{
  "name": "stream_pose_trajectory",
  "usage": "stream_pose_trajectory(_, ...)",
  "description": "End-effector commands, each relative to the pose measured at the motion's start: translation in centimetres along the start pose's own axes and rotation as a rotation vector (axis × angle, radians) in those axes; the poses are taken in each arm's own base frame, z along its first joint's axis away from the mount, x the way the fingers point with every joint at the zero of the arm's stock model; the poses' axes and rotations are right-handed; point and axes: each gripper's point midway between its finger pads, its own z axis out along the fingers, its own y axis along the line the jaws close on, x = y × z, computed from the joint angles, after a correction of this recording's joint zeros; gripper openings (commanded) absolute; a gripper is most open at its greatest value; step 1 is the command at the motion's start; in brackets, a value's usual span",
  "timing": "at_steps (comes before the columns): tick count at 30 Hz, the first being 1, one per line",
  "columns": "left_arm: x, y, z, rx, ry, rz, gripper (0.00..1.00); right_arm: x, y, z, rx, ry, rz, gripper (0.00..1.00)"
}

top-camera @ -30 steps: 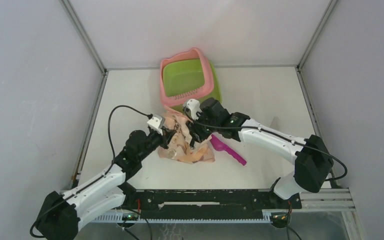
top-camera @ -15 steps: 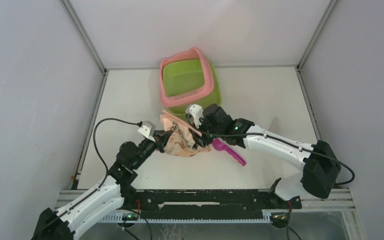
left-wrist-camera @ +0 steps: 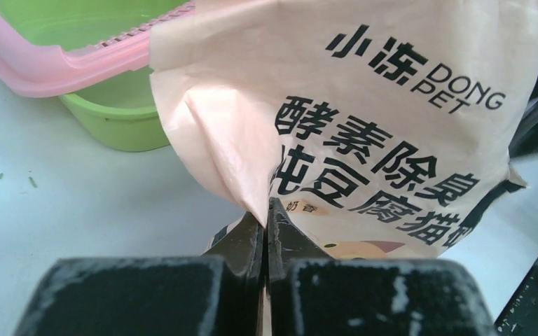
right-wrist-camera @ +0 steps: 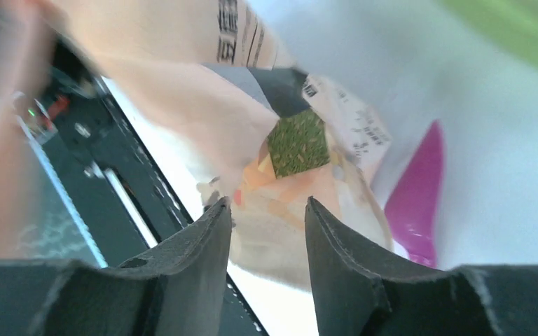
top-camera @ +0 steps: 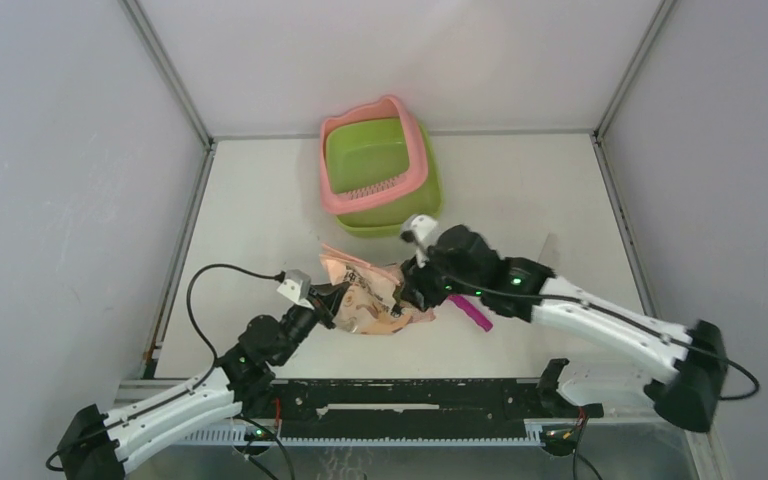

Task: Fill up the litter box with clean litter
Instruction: Open the cat litter bag at the center of the board, then pick up the spatula from the center of the board.

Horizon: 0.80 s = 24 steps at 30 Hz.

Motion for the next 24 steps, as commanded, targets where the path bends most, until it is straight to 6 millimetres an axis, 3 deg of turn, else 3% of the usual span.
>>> stream_pose_trajectory(1,-1.9,0.0,-0.1,-0.015,-0.08,-0.036,0.01,-4.3,-0.2,-6.1,0.02,-0.216,0.121,0.52)
stream_pose_trajectory(5,-1.9,0.1,-0.4,-0.017,-0.08,-0.031,0.01,-2.8,-2.1,-8.2,0.109,-0.224,0.246,0.53)
stream_pose_trajectory(9,-1.7,0.4,-0.7,-0.02,-0.08,-0.033,0.01,0.2,-6.5,-8.8,0.285,-0.154,0.618,0.53)
stream_pose_trajectory(14,-1.5,0.4,-0.9,-0.018,-0.077,-0.036,0.01,4.9,-8.8,-7.9,0.234,-0.037,1.029,0.56)
stream_pose_trajectory(17,-1.5,0.3,-0.8,-0.017,-0.075,-0.039,0.01,7.0,-9.9,-6.9,0.18,-0.01,1.264,0.59)
stream_pose_trajectory(24,-0.4,-0.3,-0.4,-0.021,-0.015,0.013,0.01,10.3,-9.1,-4.6,0.177,0.132,1.637,0.59)
